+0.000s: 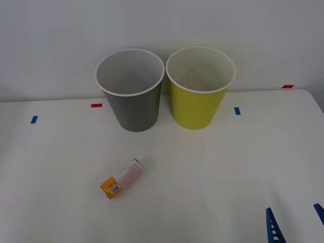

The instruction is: Put cans in the gray bin and PET bottles in the light green bin.

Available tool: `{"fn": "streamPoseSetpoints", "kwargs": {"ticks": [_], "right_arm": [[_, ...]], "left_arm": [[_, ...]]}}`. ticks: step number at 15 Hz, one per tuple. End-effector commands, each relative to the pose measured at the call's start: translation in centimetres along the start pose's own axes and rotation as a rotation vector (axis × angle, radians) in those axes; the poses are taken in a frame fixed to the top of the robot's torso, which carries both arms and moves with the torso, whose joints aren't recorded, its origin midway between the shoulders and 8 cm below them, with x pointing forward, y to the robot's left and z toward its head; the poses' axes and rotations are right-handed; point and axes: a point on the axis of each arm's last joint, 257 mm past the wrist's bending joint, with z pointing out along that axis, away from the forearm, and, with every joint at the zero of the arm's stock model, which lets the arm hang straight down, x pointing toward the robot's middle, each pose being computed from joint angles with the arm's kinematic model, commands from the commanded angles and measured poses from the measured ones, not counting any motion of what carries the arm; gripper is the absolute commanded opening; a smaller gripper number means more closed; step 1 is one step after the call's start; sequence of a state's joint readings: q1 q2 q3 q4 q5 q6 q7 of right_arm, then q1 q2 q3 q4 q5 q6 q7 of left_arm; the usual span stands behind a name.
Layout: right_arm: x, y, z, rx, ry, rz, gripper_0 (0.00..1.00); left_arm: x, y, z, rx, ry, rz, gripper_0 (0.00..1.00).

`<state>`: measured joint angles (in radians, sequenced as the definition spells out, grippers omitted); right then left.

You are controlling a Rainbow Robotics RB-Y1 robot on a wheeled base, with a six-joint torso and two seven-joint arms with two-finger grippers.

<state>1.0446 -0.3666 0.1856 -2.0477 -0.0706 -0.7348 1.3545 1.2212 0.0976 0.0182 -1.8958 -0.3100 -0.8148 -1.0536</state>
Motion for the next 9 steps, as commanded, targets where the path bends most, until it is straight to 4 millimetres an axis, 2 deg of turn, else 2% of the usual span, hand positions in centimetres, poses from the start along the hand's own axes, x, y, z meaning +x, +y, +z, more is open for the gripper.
{"fn": "streamPoseSetpoints", "kwargs": {"ticks": [1,2,3,9], "right_arm": [[-0.01,0.00,0.00,0.000,0.000,0.000,1.00],[-0.01,0.00,0.00,0.000,0.000,0.000,1.00],[-0.01,0.00,0.00,0.000,0.000,0.000,1.00],[-0.01,0.00,0.00,0.000,0.000,0.000,1.00]], "left_arm": [[-0.15,-0.34,-0.01,0.015,-0.005,0.012,0.00],[-0.19,-0.21,-0.04,0.015,-0.005,0.017,0.57],[-0.44,-0.29,-0.05,0.020,-0.015,0.019,1.00],[-0.55,-0.29,-0.08,0.024,-0.017,0.020,1.00]]}}
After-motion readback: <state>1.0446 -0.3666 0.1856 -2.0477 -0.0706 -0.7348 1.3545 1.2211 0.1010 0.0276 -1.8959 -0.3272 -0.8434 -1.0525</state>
